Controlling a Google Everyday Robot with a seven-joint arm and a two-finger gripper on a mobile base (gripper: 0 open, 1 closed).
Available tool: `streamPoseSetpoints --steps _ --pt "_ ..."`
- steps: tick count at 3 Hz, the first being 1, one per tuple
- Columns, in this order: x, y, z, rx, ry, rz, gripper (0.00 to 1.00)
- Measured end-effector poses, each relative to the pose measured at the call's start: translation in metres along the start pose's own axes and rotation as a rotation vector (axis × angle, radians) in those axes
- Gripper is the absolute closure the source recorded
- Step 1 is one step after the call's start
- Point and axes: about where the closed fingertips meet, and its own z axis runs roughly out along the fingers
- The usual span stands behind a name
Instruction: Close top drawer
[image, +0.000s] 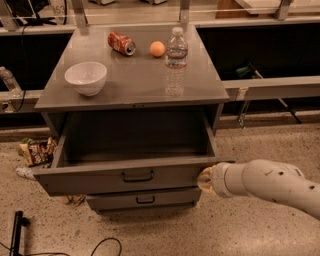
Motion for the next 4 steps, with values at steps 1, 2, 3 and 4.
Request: streamPoseSetpoints --steps 1,2,3,4 --pt "0.011 -0.033 0.023 0.04 0.004 -0.046 1.0" --pt "0.017 -0.057 0.039 0.05 -0.004 -0.067 1.0" --pt "0.029 -0.081 0.059 0.046 -0.008 -0.078 1.0" --pt "0.034 -0.104 0.076 0.051 -0.023 -0.079 1.0"
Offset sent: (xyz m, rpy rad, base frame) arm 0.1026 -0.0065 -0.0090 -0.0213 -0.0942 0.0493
